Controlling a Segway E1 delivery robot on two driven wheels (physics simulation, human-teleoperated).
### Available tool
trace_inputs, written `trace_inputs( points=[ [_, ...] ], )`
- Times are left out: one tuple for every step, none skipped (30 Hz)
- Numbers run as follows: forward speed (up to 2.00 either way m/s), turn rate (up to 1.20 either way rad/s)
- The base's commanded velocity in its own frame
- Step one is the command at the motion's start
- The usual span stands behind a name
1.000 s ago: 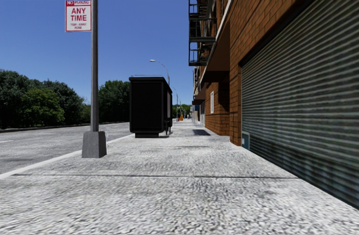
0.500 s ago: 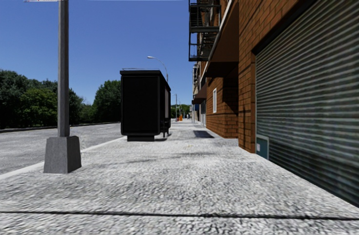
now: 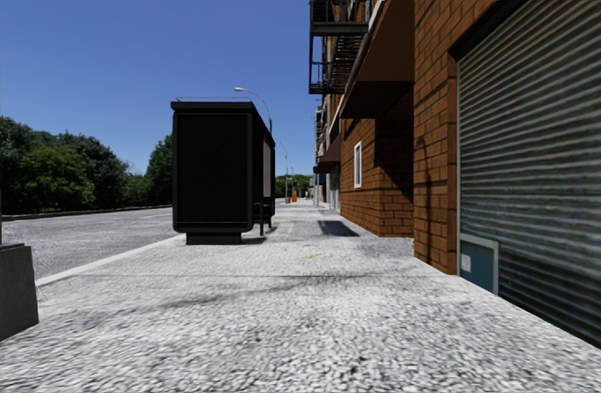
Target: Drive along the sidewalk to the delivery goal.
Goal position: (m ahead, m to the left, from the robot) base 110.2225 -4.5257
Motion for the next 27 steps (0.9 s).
trace_inputs(
  points=[
    [2.00, -0.25],
    [2.00, -0.25],
    [2.00, -0.25],
    [2.00, -0.25],
    [2.00, -0.25],
    [2.00, -0.25],
    [2.00, -0.25],
    [2.00, -0.25],
    [2.00, -0.25],
    [2.00, -0.25],
    [2.00, -0.25],
    [2.00, -0.25],
    [2.00, -0.25],
    [2.00, -0.25],
    [2.00, -0.07],
    [2.00, -0.07],
    [2.00, 0.00],
    [2.00, 0.00],
    [2.00, 0.00],
    [2.00, 0.00],
    [2.00, 0.00],
    [2.00, 0.00],
    [2.00, 0.00],
    [2.00, 0.00],
    [2.00, 0.00],
    [2.00, 0.00],
    [2.00, 0.00]
  ],
)
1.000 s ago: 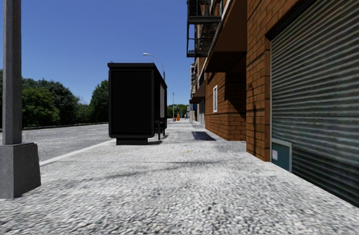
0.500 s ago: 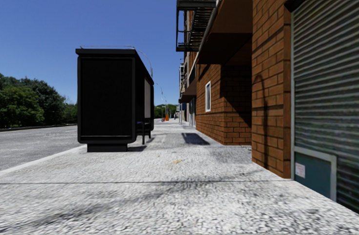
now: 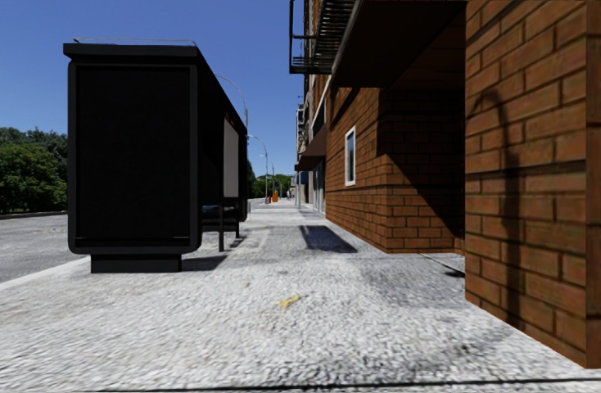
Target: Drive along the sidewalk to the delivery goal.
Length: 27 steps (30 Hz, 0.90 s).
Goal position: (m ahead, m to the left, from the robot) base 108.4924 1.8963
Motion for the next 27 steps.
trace_inputs(
  points=[
    [2.00, 0.00],
    [2.00, 0.00],
    [2.00, 0.00],
    [2.00, 0.00],
    [2.00, 0.00],
    [2.00, 0.00],
    [2.00, 0.00],
    [2.00, 0.00],
    [2.00, 0.00],
    [2.00, 0.00],
    [2.00, 0.00],
    [2.00, 0.00],
    [2.00, 0.00],
    [2.00, 0.00],
    [2.00, 0.00],
    [2.00, 0.00],
    [2.00, 0.00],
    [2.00, 0.00],
    [2.00, 0.00],
    [2.00, 0.00],
    [2.00, 0.00],
    [2.00, 0.00],
    [2.00, 0.00],
    [2.00, 0.00],
    [2.00, 0.00],
    [2.00, 0.00],
    [2.00, 0.00]
  ],
)
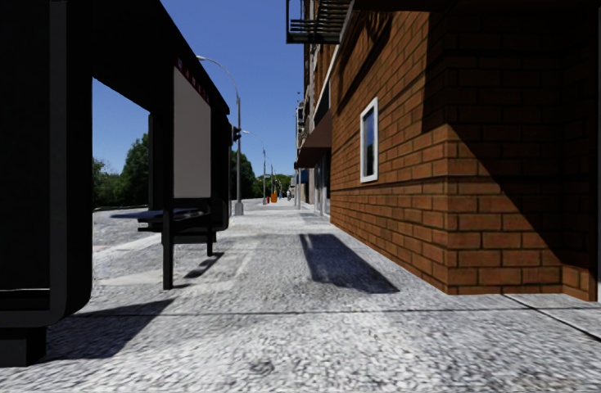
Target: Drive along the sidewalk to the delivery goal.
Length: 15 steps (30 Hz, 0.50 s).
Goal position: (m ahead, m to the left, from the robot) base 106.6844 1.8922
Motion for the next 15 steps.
trace_inputs(
  points=[
    [2.00, 0.00],
    [2.00, 0.00],
    [2.00, 0.00],
    [2.00, 0.00],
    [2.00, 0.00],
    [2.00, 0.00],
    [2.00, 0.00],
    [2.00, 0.00],
    [2.00, 0.00],
    [2.00, 0.00],
    [2.00, 0.00],
    [2.00, 0.00],
    [2.00, 0.00],
    [2.00, 0.00],
    [2.00, 0.00]
  ],
)
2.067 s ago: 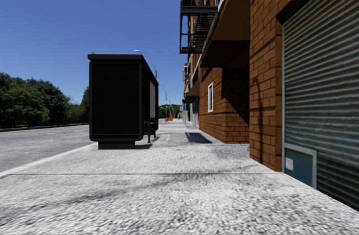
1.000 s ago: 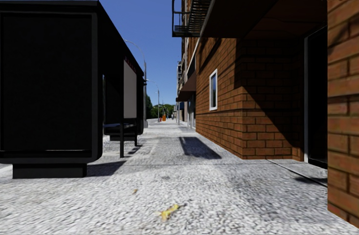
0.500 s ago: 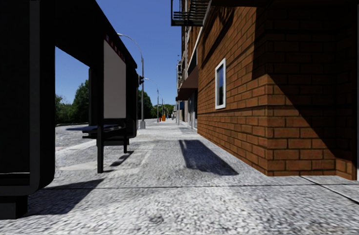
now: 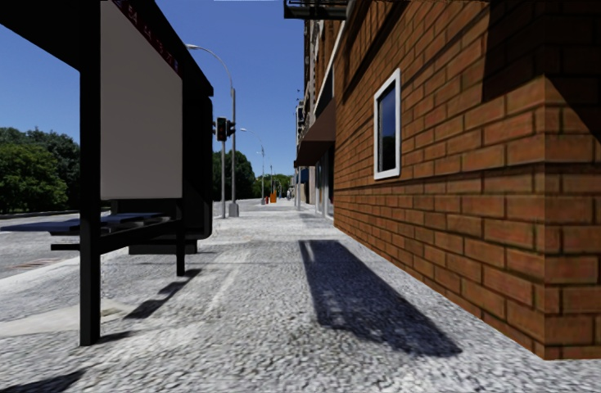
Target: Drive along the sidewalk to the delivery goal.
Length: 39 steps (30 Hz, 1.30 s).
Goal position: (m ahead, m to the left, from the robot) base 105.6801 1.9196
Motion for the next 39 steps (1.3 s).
trace_inputs(
  points=[
    [2.00, 0.00],
    [2.00, 0.00],
    [2.00, 0.00],
    [2.00, 0.00],
    [2.00, 0.00],
    [2.00, 0.00],
    [2.00, 0.00],
    [2.00, 0.00],
    [2.00, 0.00],
    [2.00, 0.00],
    [2.00, 0.00],
    [2.00, 0.03],
    [2.00, 0.06],
    [2.00, 0.06],
    [2.00, 0.06],
    [2.00, 0.08],
    [2.00, 0.13],
    [2.00, 0.13],
    [2.00, 0.17],
    [2.00, 0.18],
    [2.00, 0.18],
    [2.00, 0.18],
    [2.00, 0.19],
    [2.00, 0.19],
    [2.00, 0.19],
    [2.00, 0.19],
    [2.00, 0.19],
    [2.00, 0.19],
    [2.00, 0.19],
    [2.00, 0.19],
    [2.00, 0.21],
    [2.00, 0.21],
    [2.00, 0.22],
    [2.00, 0.22],
    [2.00, 0.22],
    [2.00, 0.22],
    [2.00, 0.22],
    [2.00, 0.16],
    [2.00, 0.16]
  ],
)
